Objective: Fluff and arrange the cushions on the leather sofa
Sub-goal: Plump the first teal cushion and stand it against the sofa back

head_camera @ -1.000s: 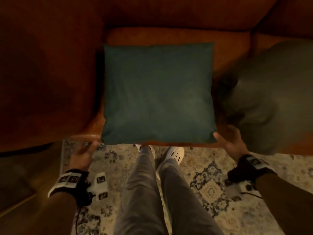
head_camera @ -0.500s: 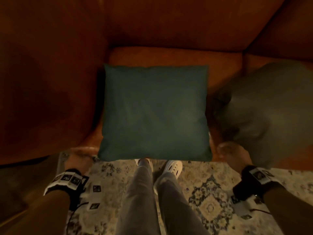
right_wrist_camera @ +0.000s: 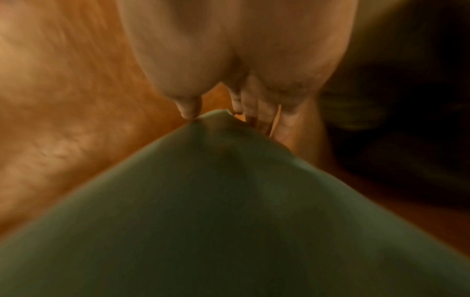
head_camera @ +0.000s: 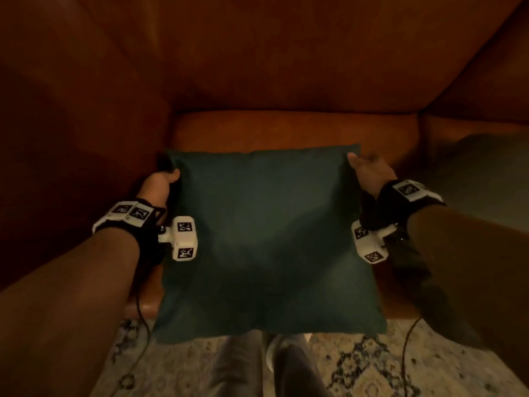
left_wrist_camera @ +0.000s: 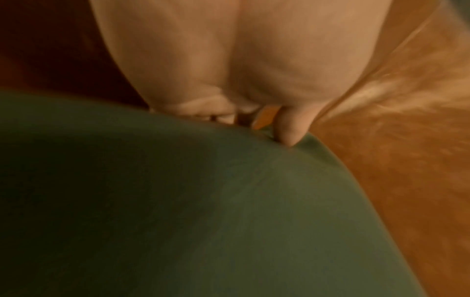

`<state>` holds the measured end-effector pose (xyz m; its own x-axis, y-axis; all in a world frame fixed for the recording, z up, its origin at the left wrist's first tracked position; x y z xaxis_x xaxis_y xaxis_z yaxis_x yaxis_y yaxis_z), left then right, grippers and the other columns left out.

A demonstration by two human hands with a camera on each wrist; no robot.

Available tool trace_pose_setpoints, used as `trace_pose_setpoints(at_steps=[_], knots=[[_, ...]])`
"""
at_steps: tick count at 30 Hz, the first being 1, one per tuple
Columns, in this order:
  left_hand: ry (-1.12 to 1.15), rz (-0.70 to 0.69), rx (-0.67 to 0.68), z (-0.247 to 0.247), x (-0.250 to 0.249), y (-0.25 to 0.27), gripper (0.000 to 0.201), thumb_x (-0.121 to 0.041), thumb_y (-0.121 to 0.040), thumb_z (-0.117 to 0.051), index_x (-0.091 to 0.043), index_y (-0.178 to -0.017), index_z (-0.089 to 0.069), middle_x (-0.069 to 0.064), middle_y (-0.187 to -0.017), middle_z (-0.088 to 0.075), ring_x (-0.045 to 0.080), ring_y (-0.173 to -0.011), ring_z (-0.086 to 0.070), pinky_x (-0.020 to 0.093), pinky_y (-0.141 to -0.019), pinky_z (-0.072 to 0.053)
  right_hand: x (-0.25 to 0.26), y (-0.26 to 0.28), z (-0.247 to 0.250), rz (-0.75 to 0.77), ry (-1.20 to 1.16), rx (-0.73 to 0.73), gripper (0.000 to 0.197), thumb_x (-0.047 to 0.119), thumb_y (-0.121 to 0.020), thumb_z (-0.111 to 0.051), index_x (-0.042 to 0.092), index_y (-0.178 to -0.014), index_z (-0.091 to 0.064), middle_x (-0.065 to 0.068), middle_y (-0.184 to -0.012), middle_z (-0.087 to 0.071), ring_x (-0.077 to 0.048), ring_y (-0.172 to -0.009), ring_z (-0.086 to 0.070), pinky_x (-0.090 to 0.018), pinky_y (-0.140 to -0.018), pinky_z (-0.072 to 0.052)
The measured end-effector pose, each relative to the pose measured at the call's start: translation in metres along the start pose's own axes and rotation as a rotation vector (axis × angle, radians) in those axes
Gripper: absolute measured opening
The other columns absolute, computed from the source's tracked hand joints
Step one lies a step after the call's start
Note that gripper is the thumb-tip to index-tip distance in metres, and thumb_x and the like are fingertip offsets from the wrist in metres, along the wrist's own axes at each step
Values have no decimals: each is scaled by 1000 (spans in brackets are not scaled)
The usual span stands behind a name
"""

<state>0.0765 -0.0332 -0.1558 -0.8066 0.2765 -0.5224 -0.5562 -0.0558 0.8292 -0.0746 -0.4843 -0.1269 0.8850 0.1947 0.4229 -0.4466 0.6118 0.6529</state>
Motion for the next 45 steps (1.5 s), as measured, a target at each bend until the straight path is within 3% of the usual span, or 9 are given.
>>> trace_pose_setpoints(at_steps=[4, 7, 11, 17, 22, 29, 37, 41, 45], knots=[[50, 18, -13, -8, -28, -13, 92, -76, -59, -70, -19, -130, -57, 4, -128, -62, 26, -115, -58, 48, -103, -41, 17, -39, -4, 0, -92, 48, 28, 44, -97, -52, 17, -92, -58, -6, -83, -58, -29, -75, -61, -35, -64, -50], [47, -37, -64, 0, -41, -35, 70, -53, -70, -74, -23, -129, -53, 5, -126, -61, 27, -114, -58, 49, -100, -44, 20, -42, 2, -90, -181, 60, 4, 23, -99, -54, 22, -96, -57, -6, -106, -55, -15, -74, -55, -31, -67, -50], [-124, -70, -111, -15, -71, -23, 20, -20, -95, -51, -20, -105, -68, 8, -124, -63, 29, -113, -59, 43, -104, -45, 27, -45, 7, -100, -8, 85, 36, 25, -97, -59, 12, -131, -55, -10, -128, -56, -25, -107, -56, -37, -93, -46], [-655, -386, -414, -6, -126, -17, 25, -24, -98, -49, -13, -106, -70, 11, -117, -65, 32, -111, -58, 33, -95, -43, 32, -54, 30, -40, -239, -107, 10, 25, -89, -70, 29, -81, -67, 5, -92, -66, -20, -96, -63, -36, -88, -52], [-794, -145, 130, -6, -97, -41, 44, -62, -82, -59, -21, -93, -71, 8, -107, -70, 31, -104, -64, 50, -102, -44, 26, -39, 22, -48, -352, 136, 21, 37, -89, -71, 19, -97, -67, -6, -92, -64, -25, -73, -64, -37, -57, -52], [-1210, -751, -97, -24, -160, 21, 30, -31, -100, -47, -7, -91, -63, 20, -93, -64, 39, -94, -60, 37, -78, -39, 57, -16, 57, 214, -266, 99, 24, 19, -90, -70, 2, -108, -68, -7, -97, -68, -22, -85, -66, -22, -47, -53], [-961, -1395, -428, -6, -274, 137, 31, -25, -99, -46, 0, -91, -64, 24, -89, -62, 39, -86, -58, 42, -79, -42, 134, 41, 161, 546, -470, -73, 11, 20, -92, -67, 26, -86, -61, 19, -74, -71, 5, -69, -66, -15, -59, -52], [-839, -1306, -527, 0, -315, 148, 40, -34, -98, -43, -2, -97, -66, 24, -96, -63, 39, -92, -57, 43, -81, -41, 175, 51, 199, 651, -372, -302, 21, 50, -79, -75, 39, -92, -65, 12, -84, -68, -6, -76, -65, -30, -73, -54], [-396, -810, -340, 26, -318, 95, 43, -63, -87, -44, -28, -102, -66, 7, -111, -66, 30, -105, -62, 44, -90, -51, 187, 30, 182, 509, -533, -155, 34, 36, -89, -70, 21, -115, -54, 0, -103, -62, -15, -94, -64, -29, -62, -54]])
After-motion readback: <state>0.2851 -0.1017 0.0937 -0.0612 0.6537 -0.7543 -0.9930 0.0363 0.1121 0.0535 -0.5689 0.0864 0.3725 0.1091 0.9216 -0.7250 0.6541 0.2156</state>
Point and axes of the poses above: each hand's wrist, its own y-axis away from the middle knuckle, its own z-axis out of the back of the hand, x = y × z, the point moved 7 cm from there along -y, towards the middle knuckle
